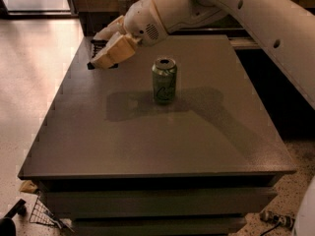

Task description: Move rxbar chocolate near orange

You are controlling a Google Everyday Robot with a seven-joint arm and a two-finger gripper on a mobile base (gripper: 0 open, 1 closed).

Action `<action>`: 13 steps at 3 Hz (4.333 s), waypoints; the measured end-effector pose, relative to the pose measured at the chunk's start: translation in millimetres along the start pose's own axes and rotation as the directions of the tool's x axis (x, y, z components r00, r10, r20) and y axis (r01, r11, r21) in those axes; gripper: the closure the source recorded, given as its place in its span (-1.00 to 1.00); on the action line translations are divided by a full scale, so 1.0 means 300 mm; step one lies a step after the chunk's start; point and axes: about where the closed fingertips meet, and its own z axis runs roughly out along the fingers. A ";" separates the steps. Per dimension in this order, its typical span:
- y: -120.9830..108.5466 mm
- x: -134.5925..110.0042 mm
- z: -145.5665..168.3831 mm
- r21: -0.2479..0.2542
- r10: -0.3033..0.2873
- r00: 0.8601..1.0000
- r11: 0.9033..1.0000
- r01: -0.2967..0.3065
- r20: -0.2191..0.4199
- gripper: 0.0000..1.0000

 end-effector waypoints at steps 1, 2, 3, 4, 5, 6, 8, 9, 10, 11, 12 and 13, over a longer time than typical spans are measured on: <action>-0.147 -0.034 -0.050 0.112 0.049 0.998 0.992 -0.052 0.029 1.00; -0.278 -0.060 -0.094 0.218 0.090 0.995 0.971 -0.099 0.053 1.00; -0.363 -0.049 -0.147 0.327 0.147 0.988 0.932 -0.157 0.056 1.00; -0.418 0.007 -0.216 0.410 0.210 0.976 0.886 -0.216 0.060 1.00; -0.420 0.009 -0.217 0.411 0.213 0.975 0.885 -0.219 0.061 1.00; -0.453 0.046 -0.242 0.441 0.264 0.962 0.856 -0.269 0.075 1.00; -0.669 0.203 -0.333 0.523 0.417 0.906 0.758 -0.391 0.072 1.00; -0.760 0.273 -0.344 0.551 0.439 0.892 0.721 -0.420 0.106 1.00; -0.837 0.306 -0.322 0.582 0.415 0.892 0.686 -0.436 0.180 1.00; -0.852 0.328 -0.254 0.602 0.398 0.883 0.651 -0.463 0.249 1.00; -0.875 0.360 -0.171 0.629 0.409 0.876 0.618 -0.471 0.254 1.00; -0.890 0.411 -0.121 0.651 0.443 0.868 0.594 -0.473 0.226 1.00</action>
Offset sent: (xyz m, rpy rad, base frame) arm 0.1302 -0.0252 0.0595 0.1035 -0.0257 -0.3894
